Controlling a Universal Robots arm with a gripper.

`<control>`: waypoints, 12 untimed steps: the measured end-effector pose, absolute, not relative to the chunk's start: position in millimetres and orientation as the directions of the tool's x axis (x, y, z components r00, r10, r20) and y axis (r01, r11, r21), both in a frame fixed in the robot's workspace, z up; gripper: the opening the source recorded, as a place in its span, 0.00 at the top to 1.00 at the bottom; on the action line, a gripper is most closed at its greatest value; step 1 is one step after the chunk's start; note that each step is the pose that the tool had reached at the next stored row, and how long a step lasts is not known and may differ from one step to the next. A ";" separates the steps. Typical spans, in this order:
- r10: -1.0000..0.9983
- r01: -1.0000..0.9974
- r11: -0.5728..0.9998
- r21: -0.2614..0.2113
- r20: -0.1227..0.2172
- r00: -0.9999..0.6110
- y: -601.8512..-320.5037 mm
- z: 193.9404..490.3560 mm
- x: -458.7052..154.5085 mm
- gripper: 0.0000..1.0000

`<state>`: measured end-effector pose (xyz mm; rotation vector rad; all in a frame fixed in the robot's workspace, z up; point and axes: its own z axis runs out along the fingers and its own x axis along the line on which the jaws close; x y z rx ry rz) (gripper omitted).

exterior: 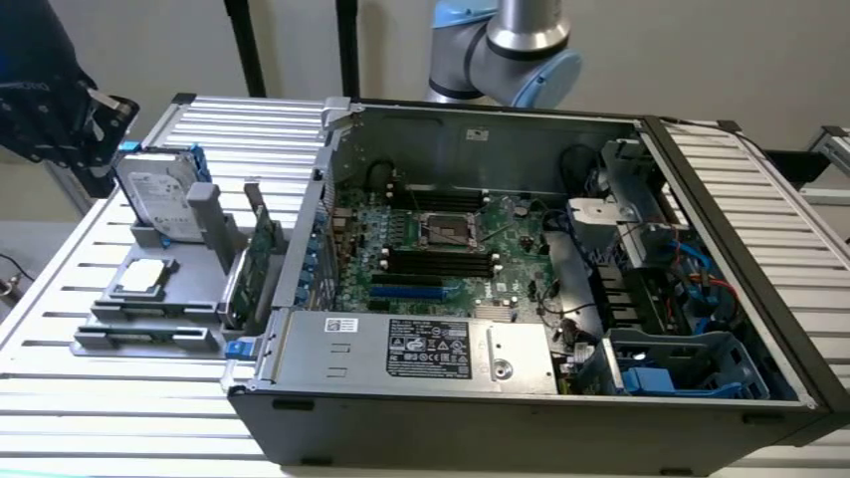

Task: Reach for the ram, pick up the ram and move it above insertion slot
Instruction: 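Reach for the ram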

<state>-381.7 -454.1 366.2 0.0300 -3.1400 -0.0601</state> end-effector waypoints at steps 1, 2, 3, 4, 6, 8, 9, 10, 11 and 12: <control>-0.019 -0.019 0.999 0.038 0.001 -1.000 -457.7 365.7 -380.2 0.89; -0.019 -0.019 0.999 0.038 0.001 -1.000 -461.3 365.1 -378.6 0.89; -0.019 -0.019 0.999 0.038 0.000 -1.000 -465.0 364.4 -376.9 0.89; -0.019 -0.019 0.999 0.038 0.001 -1.000 -468.3 364.0 -375.4 0.89; -0.019 -0.019 0.999 0.038 0.000 -1.000 -475.3 362.7 -372.2 0.89; -0.019 -0.019 0.999 0.038 0.001 -1.000 -482.6 361.5 -369.0 0.89; -0.019 -0.019 0.999 0.038 0.001 -1.000 -486.4 360.9 -367.6 0.89; -0.019 -0.019 0.999 0.038 0.001 -1.000 -489.8 360.2 -366.3 0.89; -0.019 -0.019 0.999 0.038 0.000 -1.000 -492.5 359.6 -365.3 0.89; -0.019 -0.019 0.999 0.038 0.000 -1.000 -494.8 359.1 -364.6 0.89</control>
